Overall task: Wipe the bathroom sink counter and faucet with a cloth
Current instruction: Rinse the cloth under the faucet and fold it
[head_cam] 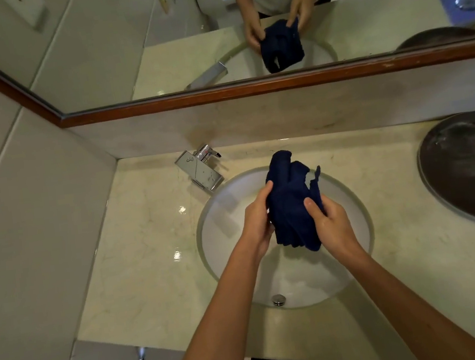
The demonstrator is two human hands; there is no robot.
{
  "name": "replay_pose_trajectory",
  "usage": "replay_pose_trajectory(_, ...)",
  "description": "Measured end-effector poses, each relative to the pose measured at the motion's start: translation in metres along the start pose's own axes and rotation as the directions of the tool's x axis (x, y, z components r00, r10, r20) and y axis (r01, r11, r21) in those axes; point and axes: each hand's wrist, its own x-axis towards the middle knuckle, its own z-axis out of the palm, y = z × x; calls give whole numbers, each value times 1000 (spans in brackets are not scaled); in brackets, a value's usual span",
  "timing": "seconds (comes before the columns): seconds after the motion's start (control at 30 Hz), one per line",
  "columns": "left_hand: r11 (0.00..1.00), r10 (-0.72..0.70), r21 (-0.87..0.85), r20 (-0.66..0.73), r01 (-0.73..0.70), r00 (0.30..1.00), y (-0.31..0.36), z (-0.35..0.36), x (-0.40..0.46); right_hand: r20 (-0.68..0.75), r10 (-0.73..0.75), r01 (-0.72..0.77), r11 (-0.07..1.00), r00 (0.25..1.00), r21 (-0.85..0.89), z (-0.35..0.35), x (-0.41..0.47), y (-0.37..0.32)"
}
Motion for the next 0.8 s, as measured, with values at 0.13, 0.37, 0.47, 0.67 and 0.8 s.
replay_pose_trajectory(0.13,992,86,94,34,-89,996,2,-1,-9,-24,163,-157,974,986,162,-2,3,-8)
replay_pose_trajectory(0.37,918,268,286,64,-275,961,-10,-12,-21,143,281,-297,649,949,701,0,2,-5)
replay_pose_trajectory(0.47,798,412,423,138,-429,901,14,-15,-22,259,371,-450,665,892,596,-3,9,17)
replay_pose_trajectory(0.67,289,421,765,439,-576,794,87,-32,-28,-202,61,-91,985,978,-145,-43,19,-2)
replay_pose_trajectory(0.8,-8,307,781,597,-625,741,119,-33,-39,349,-532,635,635,772,-440,-42,31,-87)
